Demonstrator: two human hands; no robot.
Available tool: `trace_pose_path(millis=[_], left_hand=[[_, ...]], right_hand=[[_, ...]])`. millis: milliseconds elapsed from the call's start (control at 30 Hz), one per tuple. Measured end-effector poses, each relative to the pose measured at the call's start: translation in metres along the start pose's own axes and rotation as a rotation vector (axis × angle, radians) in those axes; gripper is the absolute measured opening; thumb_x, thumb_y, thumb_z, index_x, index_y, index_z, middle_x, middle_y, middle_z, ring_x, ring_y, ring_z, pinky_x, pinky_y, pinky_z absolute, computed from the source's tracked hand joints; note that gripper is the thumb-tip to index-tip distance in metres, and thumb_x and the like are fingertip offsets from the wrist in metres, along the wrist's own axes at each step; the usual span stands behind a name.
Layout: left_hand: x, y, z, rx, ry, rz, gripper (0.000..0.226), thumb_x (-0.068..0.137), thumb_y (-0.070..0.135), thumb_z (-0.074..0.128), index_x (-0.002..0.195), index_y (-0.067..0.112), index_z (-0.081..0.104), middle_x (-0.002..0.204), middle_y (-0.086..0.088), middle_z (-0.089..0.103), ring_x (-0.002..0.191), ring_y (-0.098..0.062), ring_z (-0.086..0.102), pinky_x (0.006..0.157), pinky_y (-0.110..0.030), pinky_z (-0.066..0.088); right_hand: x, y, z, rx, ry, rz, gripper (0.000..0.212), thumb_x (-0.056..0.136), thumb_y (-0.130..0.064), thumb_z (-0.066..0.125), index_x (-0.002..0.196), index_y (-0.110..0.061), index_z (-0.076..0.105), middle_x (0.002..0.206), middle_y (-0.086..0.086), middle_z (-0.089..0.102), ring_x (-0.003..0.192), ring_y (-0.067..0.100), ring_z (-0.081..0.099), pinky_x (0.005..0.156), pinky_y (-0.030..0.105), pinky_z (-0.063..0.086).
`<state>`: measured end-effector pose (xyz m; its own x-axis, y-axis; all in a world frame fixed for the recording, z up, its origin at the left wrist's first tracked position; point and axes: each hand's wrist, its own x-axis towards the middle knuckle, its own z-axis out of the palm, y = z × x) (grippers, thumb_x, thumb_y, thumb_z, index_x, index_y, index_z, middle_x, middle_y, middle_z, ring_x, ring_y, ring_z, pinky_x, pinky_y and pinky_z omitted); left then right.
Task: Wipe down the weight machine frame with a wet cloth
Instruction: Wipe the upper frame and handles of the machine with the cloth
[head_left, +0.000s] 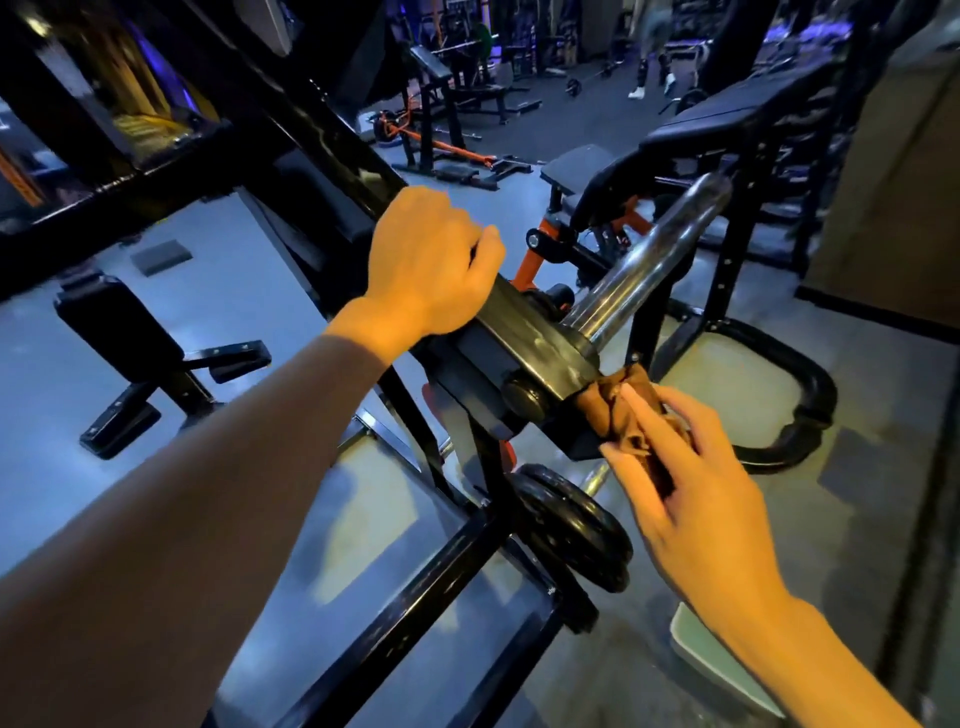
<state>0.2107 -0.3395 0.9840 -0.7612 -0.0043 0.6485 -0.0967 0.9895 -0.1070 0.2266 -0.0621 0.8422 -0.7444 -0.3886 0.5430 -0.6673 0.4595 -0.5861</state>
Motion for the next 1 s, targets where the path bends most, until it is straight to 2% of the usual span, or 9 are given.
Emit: trace_pose_path(millis=[67,200,333,400,533,600,667,833,1000], left_hand=[[0.002,-0.003,0.002,-0.022,0.019,0.008,0.053,0.103,0.026,0.035,0.051,0.013,0.029,0.047,-0.004,0.023,0.052,-0.02,0.012,0.061,-0.037,0.008],[0.002,-0.006,0.007,-0.057,0.081,0.037,0.051,0.1,0.026,0.035,0.051,0.015,0.026,0.045,-0.006,0.024,0.053,-0.02,0.011,0.063,-0.037,0.008],[0.001,-0.009,0.013,-0.096,0.125,0.032,0.052,0.099,0.026,0.038,0.05,0.014,0.027,0.044,-0.008,0.026,0.052,-0.02,0.011,0.064,-0.035,0.011],[0.0,-0.011,0.014,-0.098,0.136,0.036,0.053,0.1,0.026,0.04,0.049,0.013,0.03,0.045,-0.006,0.026,0.053,-0.021,0.014,0.067,-0.033,0.016],[0.001,-0.012,0.016,-0.122,0.17,0.054,0.051,0.098,0.025,0.042,0.05,0.016,0.025,0.047,0.001,0.017,0.053,-0.018,0.009,0.068,-0.032,0.011],[0.001,-0.013,0.021,-0.141,0.21,0.062,0.051,0.096,0.026,0.041,0.048,0.017,0.024,0.046,0.002,0.017,0.053,-0.017,0.008,0.067,-0.033,0.008],[0.001,-0.014,0.025,-0.148,0.232,0.073,0.052,0.097,0.027,0.039,0.047,0.017,0.026,0.046,0.001,0.018,0.052,-0.019,0.011,0.067,-0.033,0.01],[0.001,-0.014,0.025,-0.148,0.236,0.086,0.054,0.099,0.031,0.034,0.048,0.018,0.024,0.046,0.001,0.018,0.053,-0.023,0.016,0.069,-0.037,0.017],[0.001,-0.016,0.022,-0.156,0.199,0.112,0.054,0.099,0.033,0.028,0.048,0.017,0.024,0.047,0.003,0.016,0.053,-0.017,0.007,0.07,-0.036,0.013]], right_hand=[[0.004,-0.007,0.0,-0.005,0.008,0.031,0.053,0.098,-0.044,0.059,0.147,-0.024,0.058,0.147,-0.001,0.05,0.106,0.021,0.065,0.075,0.04,0.063],[0.007,-0.019,0.007,0.024,0.069,0.102,0.05,0.096,-0.048,0.059,0.144,-0.032,0.06,0.146,-0.013,0.054,0.117,0.006,0.059,0.087,0.027,0.054],[0.003,-0.028,0.015,0.0,0.135,0.151,0.051,0.093,-0.045,0.061,0.143,-0.031,0.061,0.145,-0.014,0.055,0.113,-0.01,0.048,0.091,0.018,0.049],[-0.001,-0.034,0.016,-0.019,0.155,0.185,0.051,0.093,-0.044,0.06,0.142,-0.03,0.061,0.144,-0.01,0.055,0.111,-0.01,0.047,0.087,0.019,0.05],[-0.018,-0.044,0.015,-0.075,0.158,0.282,0.049,0.093,-0.04,0.062,0.14,-0.026,0.062,0.146,-0.01,0.049,0.1,-0.005,0.053,0.069,0.003,0.039],[-0.022,-0.049,0.022,-0.101,0.205,0.323,0.048,0.093,-0.04,0.061,0.14,-0.026,0.064,0.145,-0.012,0.047,0.1,-0.005,0.055,0.062,0.001,0.042],[-0.023,-0.053,0.03,-0.121,0.232,0.342,0.048,0.095,-0.038,0.06,0.141,-0.022,0.062,0.144,-0.01,0.048,0.108,-0.012,0.05,0.076,-0.004,0.041],[-0.009,-0.075,0.048,-0.179,0.295,0.402,0.049,0.099,-0.044,0.054,0.142,-0.024,0.061,0.14,-0.01,0.052,0.101,-0.012,0.045,0.071,-0.001,0.04],[0.016,-0.1,0.063,-0.132,0.318,0.396,0.046,0.1,-0.047,0.053,0.145,-0.039,0.055,0.138,-0.019,0.048,0.096,-0.01,0.045,0.072,0.009,0.039]])
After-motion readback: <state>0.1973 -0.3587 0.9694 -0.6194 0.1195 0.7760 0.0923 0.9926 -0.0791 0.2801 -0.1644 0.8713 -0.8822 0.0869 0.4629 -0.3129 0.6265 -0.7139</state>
